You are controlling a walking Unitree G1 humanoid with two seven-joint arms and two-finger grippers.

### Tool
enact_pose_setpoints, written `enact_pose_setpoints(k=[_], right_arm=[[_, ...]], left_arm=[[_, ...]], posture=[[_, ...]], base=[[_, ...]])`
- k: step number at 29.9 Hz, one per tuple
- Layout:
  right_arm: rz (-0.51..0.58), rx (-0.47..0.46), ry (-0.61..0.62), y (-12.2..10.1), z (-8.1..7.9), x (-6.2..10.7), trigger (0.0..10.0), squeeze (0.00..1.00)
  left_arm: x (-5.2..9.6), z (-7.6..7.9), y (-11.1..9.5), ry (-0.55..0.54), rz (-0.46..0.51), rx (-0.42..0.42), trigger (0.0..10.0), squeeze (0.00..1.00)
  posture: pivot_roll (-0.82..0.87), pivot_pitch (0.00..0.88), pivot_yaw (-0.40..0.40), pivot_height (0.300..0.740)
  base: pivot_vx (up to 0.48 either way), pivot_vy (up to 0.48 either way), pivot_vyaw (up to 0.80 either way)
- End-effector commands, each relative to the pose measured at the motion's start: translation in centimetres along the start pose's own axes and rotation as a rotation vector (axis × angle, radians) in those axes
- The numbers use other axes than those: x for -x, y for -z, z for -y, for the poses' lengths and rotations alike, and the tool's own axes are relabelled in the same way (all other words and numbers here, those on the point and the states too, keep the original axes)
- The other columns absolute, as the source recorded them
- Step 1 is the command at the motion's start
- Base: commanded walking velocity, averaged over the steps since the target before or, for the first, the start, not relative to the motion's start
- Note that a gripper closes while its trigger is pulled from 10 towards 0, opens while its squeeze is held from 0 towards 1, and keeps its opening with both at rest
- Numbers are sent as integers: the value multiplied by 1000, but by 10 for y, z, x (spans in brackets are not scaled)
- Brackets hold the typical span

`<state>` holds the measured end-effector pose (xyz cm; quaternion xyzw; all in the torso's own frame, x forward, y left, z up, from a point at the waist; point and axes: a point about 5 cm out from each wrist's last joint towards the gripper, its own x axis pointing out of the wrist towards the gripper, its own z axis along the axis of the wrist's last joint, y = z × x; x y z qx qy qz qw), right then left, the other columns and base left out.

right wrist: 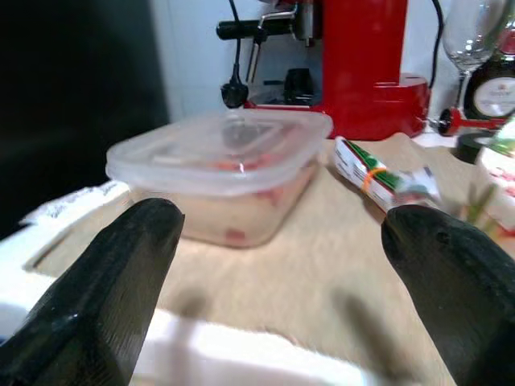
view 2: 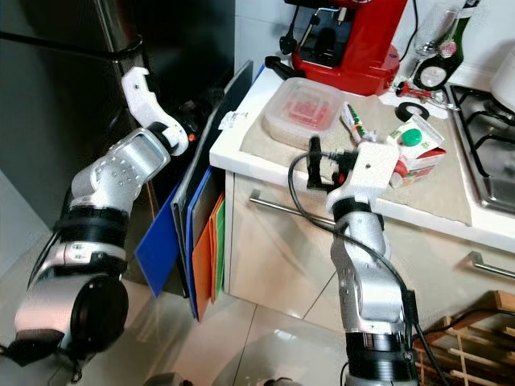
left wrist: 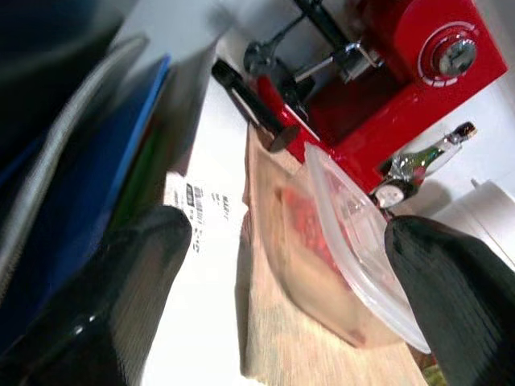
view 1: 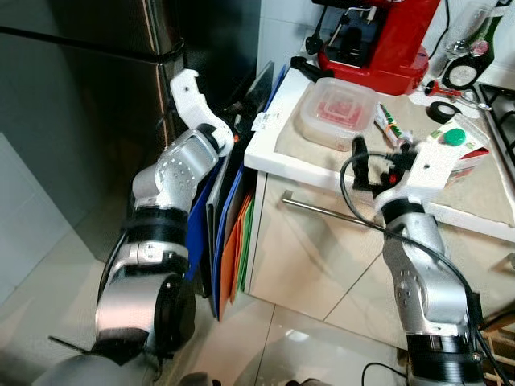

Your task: Restocking fridge

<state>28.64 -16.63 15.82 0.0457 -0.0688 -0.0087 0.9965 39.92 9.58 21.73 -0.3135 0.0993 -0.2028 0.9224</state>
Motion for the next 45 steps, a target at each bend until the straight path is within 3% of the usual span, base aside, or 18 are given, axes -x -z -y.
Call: enact_pose_setpoints(k=[1,7,19,20,23,25,26,27,28,30,31,32,33,34,35,38,41,45], right_arm=[[20,61,-49,-6,-1,9,10000,0],[-39,124,-94,4,3,30,10000,0],[-68,115,-73,12,-2,38,10000,0],[-73,114,-71,13,-4,38,10000,0],[-66,133,-51,10,-5,32,10000,0],[-62,137,-51,9,-5,30,10000,0],[-34,129,-36,1,-4,23,10000,0],[-22,131,-30,-2,-3,22,10000,0],[-22,131,-30,-2,-3,22,10000,0],[-9,147,-26,-4,-2,22,10000,0],[2,169,-28,-5,-1,29,10000,0],[8,170,-18,-5,1,31,10000,0],[8,170,-18,-5,1,31,10000,0],[13,183,-3,-4,5,35,10000,0],[23,192,-2,-4,6,36,10000,0],[2,209,-4,0,5,35,10000,0],[8,198,-5,4,6,31,10000,0],[12,206,-7,5,5,27,10000,0]], left_arm=[[-6,5,-1,-1,-29,6,10000,0],[-16,19,-3,37,-40,65,10000,0],[-25,38,0,127,-85,80,10000,0],[-26,40,0,123,-80,53,10000,0],[-24,34,-15,56,23,-237,10000,0],[-23,32,-18,36,53,-298,10000,0],[-10,30,-31,2,185,-527,10000,0],[-2,31,-33,16,231,-603,10000,0],[-2,31,-33,16,231,-603,10000,0],[18,34,-31,50,283,-701,10000,0],[52,30,-21,111,294,-717,10000,0],[68,27,-15,127,288,-709,10000,0],[68,27,-15,127,288,-709,10000,0],[88,22,1,138,262,-724,10000,0],[94,17,11,131,251,-760,10000,0],[102,7,40,116,204,-741,10000,0],[99,1,62,59,170,-708,10000,0],[100,5,71,42,141,-723,10000,0]], posture=[[57,33,-70,740],[14,49,-91,740],[10,76,-49,740],[11,82,-40,740],[20,86,-35,740],[24,87,-35,740],[41,86,-38,740],[44,85,-39,740],[44,85,-39,740],[50,83,-41,740],[71,76,-43,740],[89,69,-47,740],[89,69,-47,740],[107,63,-52,740],[120,55,-54,740],[122,48,-57,740],[120,30,-62,740],[106,17,-60,740]], base=[[0,0,0],[0,0,0],[0,0,0],[0,0,0],[0,0,0],[0,0,0],[0,0,0],[0,0,0],[0,0,0],[0,0,0],[0,0,0],[0,0,0],[0,0,0],[0,0,0],[0,0,0],[0,0,0],[0,0,-515],[0,0,-486]])
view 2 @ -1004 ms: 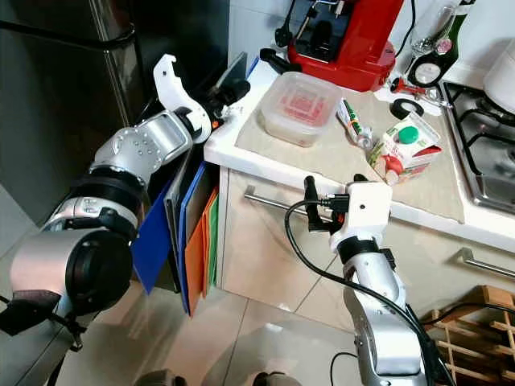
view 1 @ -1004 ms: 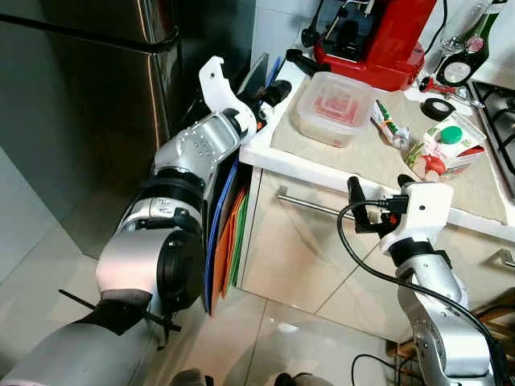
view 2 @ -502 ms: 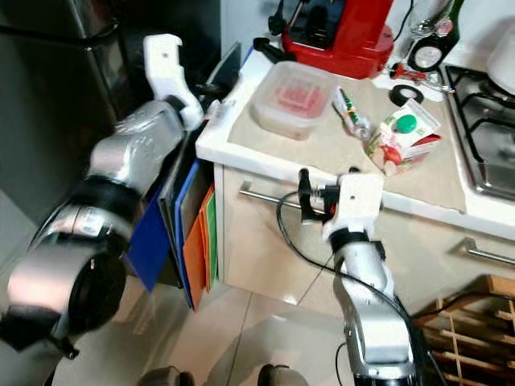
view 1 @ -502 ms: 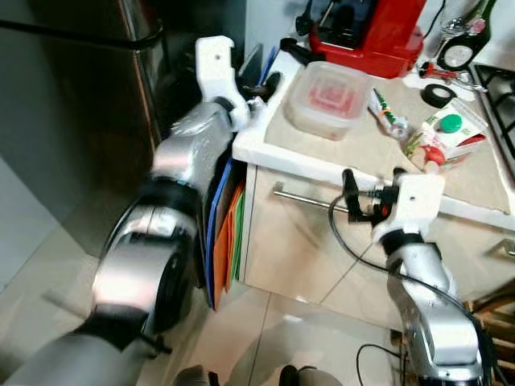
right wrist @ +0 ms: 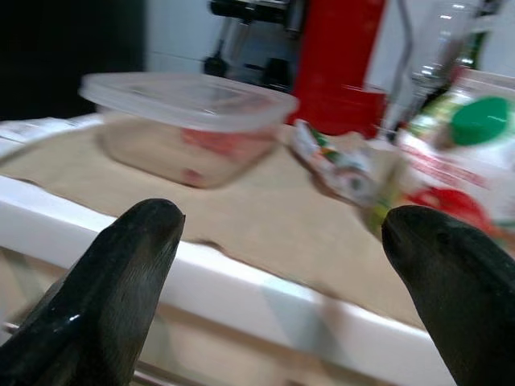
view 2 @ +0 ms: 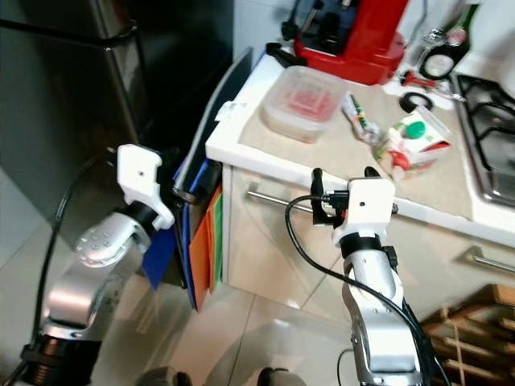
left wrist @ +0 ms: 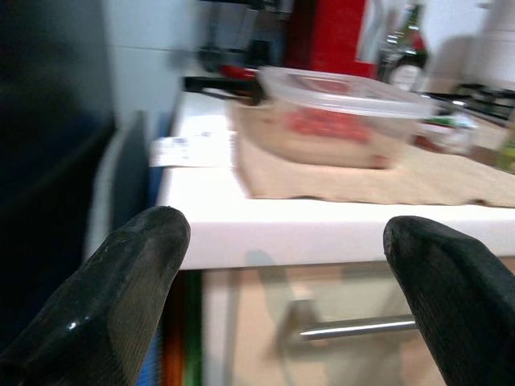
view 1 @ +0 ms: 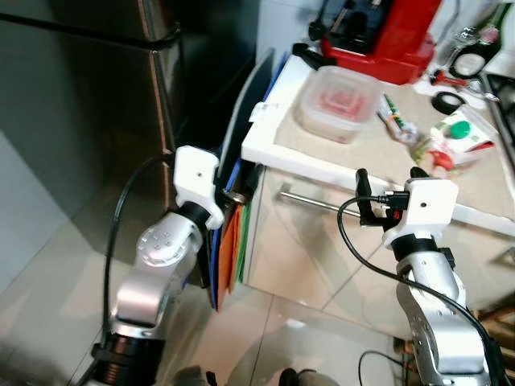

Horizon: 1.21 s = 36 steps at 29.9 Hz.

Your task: Restocking fridge

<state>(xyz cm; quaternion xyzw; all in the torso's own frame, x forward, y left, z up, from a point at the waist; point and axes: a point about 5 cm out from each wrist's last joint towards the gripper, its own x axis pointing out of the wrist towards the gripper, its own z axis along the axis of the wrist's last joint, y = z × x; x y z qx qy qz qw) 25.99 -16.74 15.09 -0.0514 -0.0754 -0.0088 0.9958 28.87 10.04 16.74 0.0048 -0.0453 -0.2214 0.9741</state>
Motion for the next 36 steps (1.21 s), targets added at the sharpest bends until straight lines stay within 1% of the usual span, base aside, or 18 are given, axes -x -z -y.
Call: enact_pose_setpoints(k=[1,2,5,6,8,11,14,15,17,18,22,23,25,27,29,30,31,36], right_arm=[[-4,13,6,2,2,0,10000,0],[-6,19,8,3,2,0,10000,0],[-17,22,18,6,2,1,10000,0],[-36,18,30,11,1,2,10000,0],[-52,37,35,15,0,3,10000,0],[-51,36,29,17,-1,1,10000,0],[7,40,53,10,0,-2,10000,0],[30,50,72,6,2,-3,10000,0],[80,74,123,-5,7,-8,10000,0],[123,105,177,-16,13,-12,10000,0],[183,128,236,-29,20,-18,10000,0],[202,131,250,-33,23,-20,10000,0],[234,148,282,-40,29,-25,10000,0],[237,151,289,-41,30,-26,10000,0],[241,164,297,-41,30,-28,10000,0],[241,164,297,-41,30,-28,10000,0],[254,164,295,-43,28,-29,10000,0],[274,172,277,-44,23,-28,10000,0]], left_arm=[[1,4,-3,2,2,-27,10000,0],[1,4,-3,4,1,-40,10000,0],[0,0,1,-10,-13,-35,10000,0],[1,-3,4,-38,-17,-41,10000,0],[2,-6,4,-58,-18,-57,10000,0],[5,-9,0,-103,15,-80,10000,0],[7,-8,-16,-128,109,-68,10000,0],[7,-6,-22,-123,139,-81,10000,0],[5,0,-34,-89,192,-112,10000,0],[1,5,-45,-59,235,-129,10000,0],[-4,9,-57,-22,282,-134,10000,0],[-7,11,-61,-4,299,-147,10000,0],[-16,18,-70,49,331,-140,10000,0],[-19,19,-72,62,336,-134,10000,0],[-26,27,-77,134,351,-161,10000,0],[-26,27,-77,134,351,-161,10000,0],[-31,32,-80,173,365,-170,10000,0],[-33,36,-83,192,381,-164,10000,0]], posture=[[106,17,-60,740],[106,17,-60,740],[97,13,-49,740],[98,13,-49,740],[102,14,-50,730],[117,17,-60,730],[123,20,-62,730],[124,20,-62,730],[128,23,-57,730],[129,22,-57,730],[126,21,-55,730],[123,20,-54,730],[119,15,-54,730],[119,15,-54,730],[110,5,-54,730],[110,5,-54,730],[102,1,-49,730],[100,0,-50,730]], base=[[0,0,-494],[0,0,-500],[0,0,-504],[0,0,-506],[0,0,0],[0,0,0],[109,0,0],[469,0,0],[469,0,0],[472,0,0],[470,0,0],[469,0,0],[469,0,0],[469,0,0],[469,0,0],[469,0,0],[480,0,0],[474,0,0]])
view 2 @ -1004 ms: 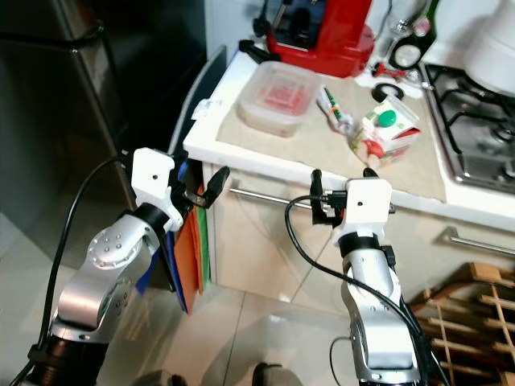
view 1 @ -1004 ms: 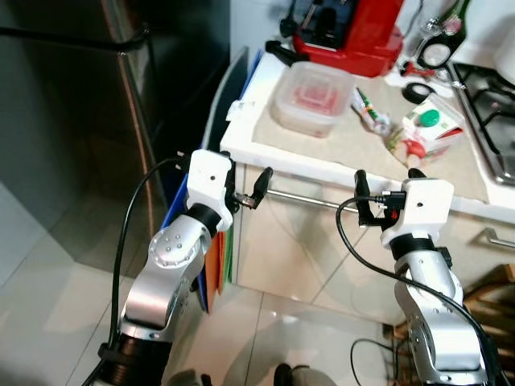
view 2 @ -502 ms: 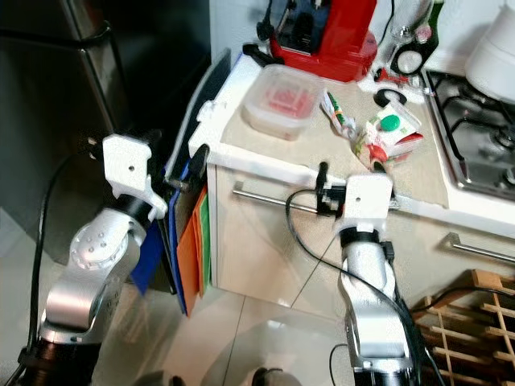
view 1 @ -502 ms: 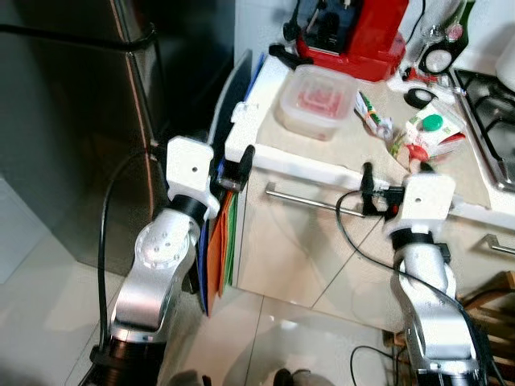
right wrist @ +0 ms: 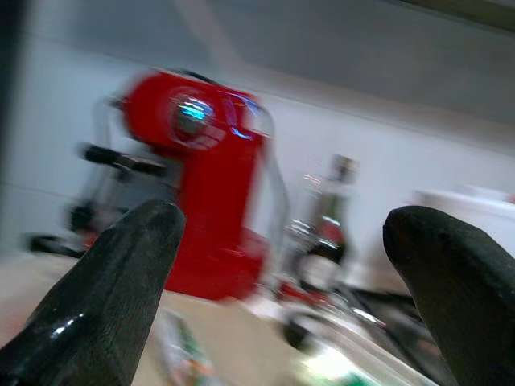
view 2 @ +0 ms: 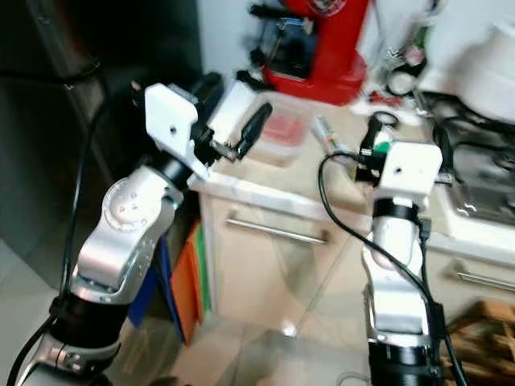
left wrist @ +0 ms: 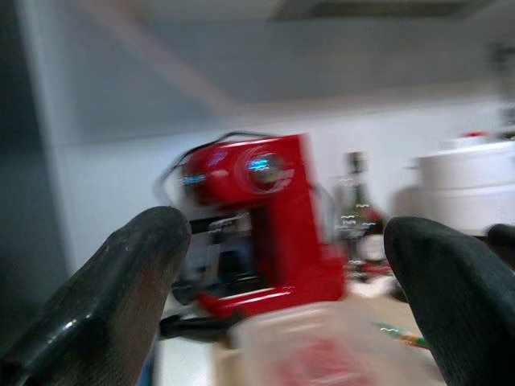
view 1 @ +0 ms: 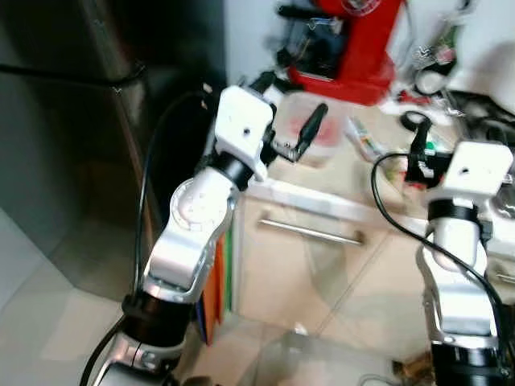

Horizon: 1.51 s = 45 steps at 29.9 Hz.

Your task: Restocking fridge

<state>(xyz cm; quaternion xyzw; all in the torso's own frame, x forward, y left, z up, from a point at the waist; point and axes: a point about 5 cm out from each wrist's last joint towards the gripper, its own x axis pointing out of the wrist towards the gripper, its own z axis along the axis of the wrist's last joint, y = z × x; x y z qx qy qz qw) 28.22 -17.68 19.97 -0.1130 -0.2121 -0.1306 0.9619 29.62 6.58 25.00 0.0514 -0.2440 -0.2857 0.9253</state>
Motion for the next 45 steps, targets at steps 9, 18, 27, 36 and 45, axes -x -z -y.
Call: enact_pose_setpoints(k=[9,18,27,36,45], right_arm=[[55,40,-9,-6,2,-3,10000,0],[190,-12,-165,-35,-23,-9,10000,0],[-157,-472,-295,-13,-39,4,10000,0],[-298,-566,-275,-11,-19,25,10000,0],[-504,-707,-303,13,-41,41,10000,0]], left_arm=[[-7,7,-6,-13,55,31,10000,0],[-4,-1,0,-80,23,62,10000,0],[5,-6,9,-108,-28,104,10000,0],[15,-14,12,-128,-78,143,10000,0],[17,-12,22,-147,-128,156,10000,0]], posture=[[109,0,-59,730],[114,0,-64,730],[115,0,-61,730],[84,34,-30,730],[121,37,-34,730]], base=[[372,0,0],[0,0,0],[0,0,0],[0,0,0],[0,0,0]])
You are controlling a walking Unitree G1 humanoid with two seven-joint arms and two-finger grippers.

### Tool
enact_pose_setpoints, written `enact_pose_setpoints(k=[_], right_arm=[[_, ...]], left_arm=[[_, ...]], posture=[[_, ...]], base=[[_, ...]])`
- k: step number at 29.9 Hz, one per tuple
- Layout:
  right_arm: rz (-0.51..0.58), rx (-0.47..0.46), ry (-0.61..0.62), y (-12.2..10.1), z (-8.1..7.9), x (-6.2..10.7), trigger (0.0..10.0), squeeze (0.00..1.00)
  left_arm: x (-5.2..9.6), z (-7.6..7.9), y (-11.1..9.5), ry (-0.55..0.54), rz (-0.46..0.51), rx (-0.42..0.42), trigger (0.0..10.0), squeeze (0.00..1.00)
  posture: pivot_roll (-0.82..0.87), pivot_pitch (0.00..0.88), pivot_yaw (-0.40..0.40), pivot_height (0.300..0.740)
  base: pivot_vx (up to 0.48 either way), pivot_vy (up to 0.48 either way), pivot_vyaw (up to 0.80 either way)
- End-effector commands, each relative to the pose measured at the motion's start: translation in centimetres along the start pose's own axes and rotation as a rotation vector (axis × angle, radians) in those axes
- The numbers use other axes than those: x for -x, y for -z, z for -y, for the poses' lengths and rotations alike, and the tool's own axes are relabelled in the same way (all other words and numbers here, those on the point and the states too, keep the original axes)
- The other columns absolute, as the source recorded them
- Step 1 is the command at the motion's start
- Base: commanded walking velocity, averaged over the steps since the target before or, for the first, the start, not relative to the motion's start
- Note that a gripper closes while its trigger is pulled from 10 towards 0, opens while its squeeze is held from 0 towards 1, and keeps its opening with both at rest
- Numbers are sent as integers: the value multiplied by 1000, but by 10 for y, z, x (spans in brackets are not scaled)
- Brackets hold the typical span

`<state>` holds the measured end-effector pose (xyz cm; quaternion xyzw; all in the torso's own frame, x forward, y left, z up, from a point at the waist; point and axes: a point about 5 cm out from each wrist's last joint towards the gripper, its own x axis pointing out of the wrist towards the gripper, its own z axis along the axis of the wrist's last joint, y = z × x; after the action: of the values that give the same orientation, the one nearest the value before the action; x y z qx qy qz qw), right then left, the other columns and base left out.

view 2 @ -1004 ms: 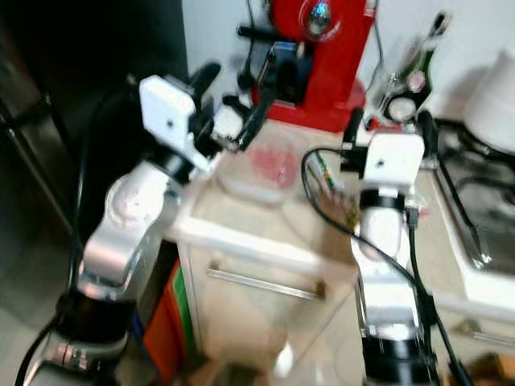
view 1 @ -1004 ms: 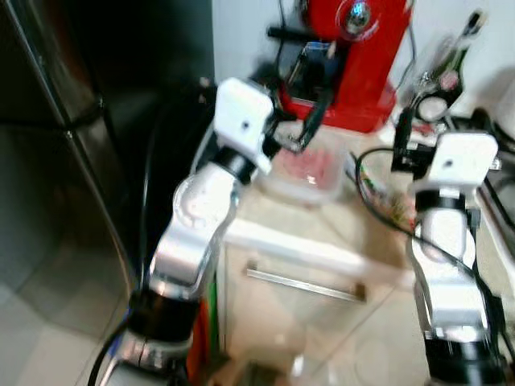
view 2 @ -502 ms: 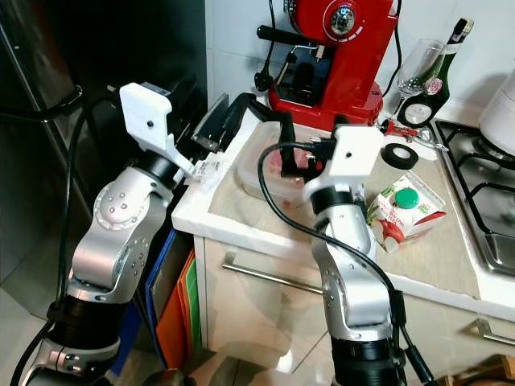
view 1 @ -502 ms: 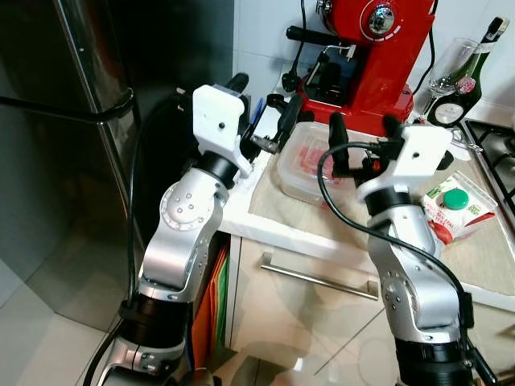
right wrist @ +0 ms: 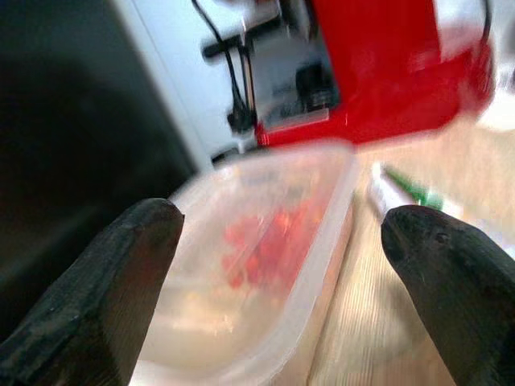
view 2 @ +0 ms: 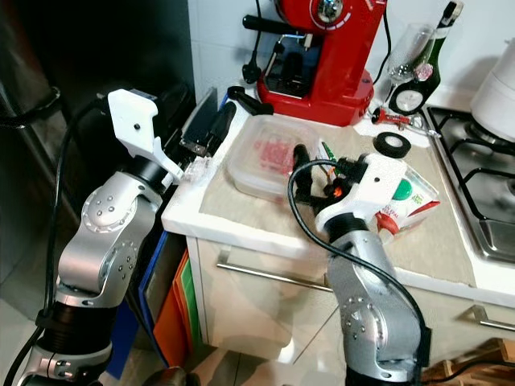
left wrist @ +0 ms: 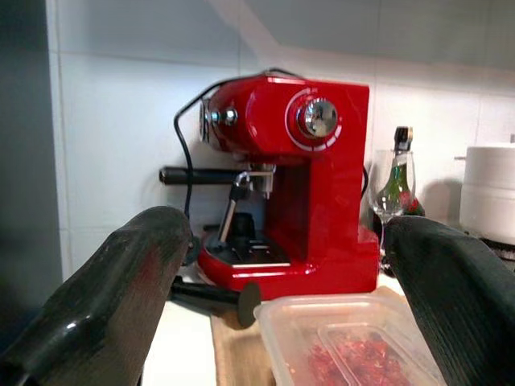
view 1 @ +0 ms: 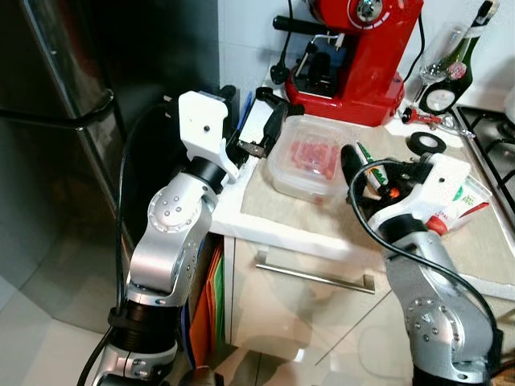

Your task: Restocking fridge

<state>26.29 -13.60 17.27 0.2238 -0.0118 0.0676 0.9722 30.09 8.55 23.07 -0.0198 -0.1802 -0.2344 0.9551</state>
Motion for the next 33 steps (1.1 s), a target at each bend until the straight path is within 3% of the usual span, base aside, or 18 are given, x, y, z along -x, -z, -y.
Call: enact_pose_setpoints(k=[1,8,16,17,18,19,23,33], right_arm=[[-77,-19,5,12,1,-1,10000,0],[-135,-50,-29,14,-4,-11,10000,0],[-143,-12,-35,16,-7,-31,10000,0],[-152,-10,-20,19,-6,-32,8078,0],[-152,-10,-20,19,-6,-32,8078,0],[-163,-15,-1,21,-4,-33,0,0],[-199,-74,71,29,3,-36,0,0],[-186,-104,75,29,1,-41,0,0]], left_arm=[[2,1,4,-14,-36,11,10000,0],[6,-1,2,0,-46,2,10000,0],[0,-2,2,-11,-41,-8,10000,0],[1,-3,2,-13,-44,-7,10000,0],[1,-3,2,-13,-44,-7,10000,0],[1,-3,2,-14,-47,-5,10000,0],[1,-5,5,-15,-74,32,10000,0],[-2,-7,4,-5,-80,29,10000,0]], posture=[[125,37,-35,730],[111,37,-37,730],[133,27,-52,730],[135,25,-48,730],[135,25,-48,730],[134,24,-45,730],[131,17,-35,730],[137,9,-18,730]], base=[[0,0,0],[0,0,0],[0,0,0],[0,0,0],[0,0,0],[0,0,0],[0,0,0],[0,0,0]])
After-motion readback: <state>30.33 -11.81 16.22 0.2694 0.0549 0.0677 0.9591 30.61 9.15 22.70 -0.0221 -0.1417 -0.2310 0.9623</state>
